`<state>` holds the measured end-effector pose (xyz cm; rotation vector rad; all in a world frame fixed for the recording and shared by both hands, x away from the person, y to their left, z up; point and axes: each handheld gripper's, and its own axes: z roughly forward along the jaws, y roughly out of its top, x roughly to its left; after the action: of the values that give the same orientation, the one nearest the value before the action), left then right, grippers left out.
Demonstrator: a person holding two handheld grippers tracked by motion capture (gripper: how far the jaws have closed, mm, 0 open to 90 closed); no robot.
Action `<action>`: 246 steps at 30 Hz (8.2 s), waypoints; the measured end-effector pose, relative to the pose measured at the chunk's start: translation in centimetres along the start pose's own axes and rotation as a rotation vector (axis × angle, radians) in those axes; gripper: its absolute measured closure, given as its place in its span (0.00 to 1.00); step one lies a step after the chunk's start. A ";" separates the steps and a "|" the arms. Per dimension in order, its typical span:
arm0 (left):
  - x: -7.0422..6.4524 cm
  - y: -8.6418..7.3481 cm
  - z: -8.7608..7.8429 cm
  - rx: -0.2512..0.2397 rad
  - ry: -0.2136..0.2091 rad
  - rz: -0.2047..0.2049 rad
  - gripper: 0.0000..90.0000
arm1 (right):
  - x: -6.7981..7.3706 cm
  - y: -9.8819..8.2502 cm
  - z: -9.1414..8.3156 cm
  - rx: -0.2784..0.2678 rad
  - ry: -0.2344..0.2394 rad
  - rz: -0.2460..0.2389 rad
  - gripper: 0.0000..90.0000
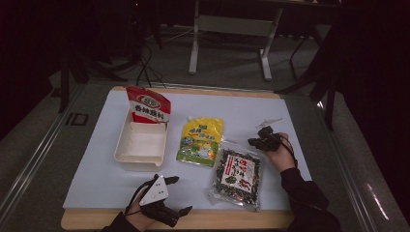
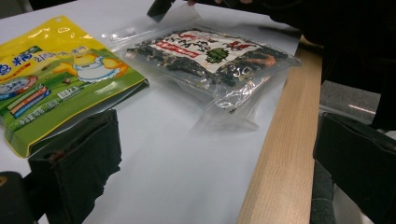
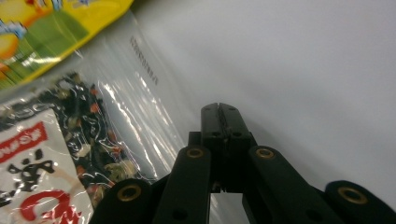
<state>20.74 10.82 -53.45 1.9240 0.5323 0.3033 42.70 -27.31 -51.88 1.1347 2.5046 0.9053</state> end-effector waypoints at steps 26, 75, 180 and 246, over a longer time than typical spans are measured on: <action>0.1 0.0 0.2 0.004 -0.002 -0.002 0.02 | -1.2 -2.8 -5.7 -0.035 0.033 -0.009 0.61; -0.1 0.8 0.5 0.017 -0.041 -0.033 0.03 | -0.4 -2.2 -9.1 -0.045 -0.002 -0.106 1.00; 3.5 12.1 -4.7 -0.052 -0.202 -0.060 0.87 | 10.6 2.5 -19.0 -0.479 0.195 -0.338 0.31; 18.1 7.0 -14.1 0.088 0.189 -0.129 0.86 | 6.8 -0.9 -12.4 -0.472 0.250 -0.186 0.15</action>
<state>31.77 28.74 -41.98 1.9461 0.8034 0.3861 31.99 -28.11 -42.60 0.6612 2.3318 1.5516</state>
